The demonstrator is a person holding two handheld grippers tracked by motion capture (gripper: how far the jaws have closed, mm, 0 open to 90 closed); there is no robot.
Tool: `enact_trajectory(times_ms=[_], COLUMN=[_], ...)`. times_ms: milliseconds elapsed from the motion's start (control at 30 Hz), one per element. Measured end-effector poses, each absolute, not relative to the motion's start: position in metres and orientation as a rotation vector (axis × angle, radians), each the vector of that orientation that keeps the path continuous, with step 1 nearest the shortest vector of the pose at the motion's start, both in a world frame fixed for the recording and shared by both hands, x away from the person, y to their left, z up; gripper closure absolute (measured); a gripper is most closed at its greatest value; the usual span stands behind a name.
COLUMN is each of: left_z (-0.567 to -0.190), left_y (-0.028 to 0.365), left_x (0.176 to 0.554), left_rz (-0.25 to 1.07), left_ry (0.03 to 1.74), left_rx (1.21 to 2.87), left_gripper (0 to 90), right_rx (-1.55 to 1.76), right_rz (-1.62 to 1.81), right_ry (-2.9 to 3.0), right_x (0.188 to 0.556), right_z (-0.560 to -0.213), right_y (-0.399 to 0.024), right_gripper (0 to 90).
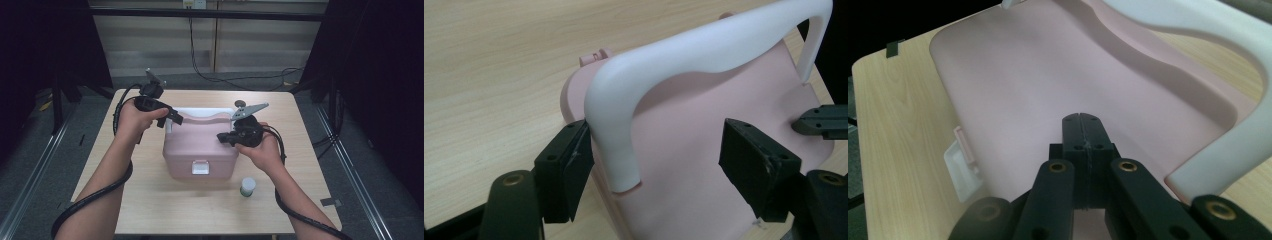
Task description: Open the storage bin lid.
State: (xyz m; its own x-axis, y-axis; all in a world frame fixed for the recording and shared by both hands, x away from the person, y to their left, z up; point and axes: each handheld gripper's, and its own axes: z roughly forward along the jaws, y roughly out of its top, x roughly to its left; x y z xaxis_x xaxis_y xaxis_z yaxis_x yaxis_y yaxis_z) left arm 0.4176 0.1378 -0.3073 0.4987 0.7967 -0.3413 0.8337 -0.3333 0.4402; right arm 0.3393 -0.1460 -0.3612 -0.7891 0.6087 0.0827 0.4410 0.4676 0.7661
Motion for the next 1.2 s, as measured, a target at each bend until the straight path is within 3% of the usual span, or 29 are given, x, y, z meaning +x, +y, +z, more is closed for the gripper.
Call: enact_trajectory(times_ms=[200,700,1200], left_z=[-0.296,-0.294,-0.299], left_y=[0.138,0.135,0.139], left_x=[0.410,0.401,0.397], left_rz=[-0.060,-0.071,0.030], left_ry=[1.311,1.267,1.219], left_rx=[2.211,2.262,2.283], left_gripper=[34.4,35.5,27.0], right_rx=[0.916,0.920,0.932], right_rz=[1.220,1.221,1.232], right_ry=[2.509,2.504,2.497], right_x=[0.339,0.339,0.339], right_z=[-0.361,-0.361,-0.362], right_y=[-0.146,-0.146,-0.146], right_gripper=[90.0,90.0,90.0])
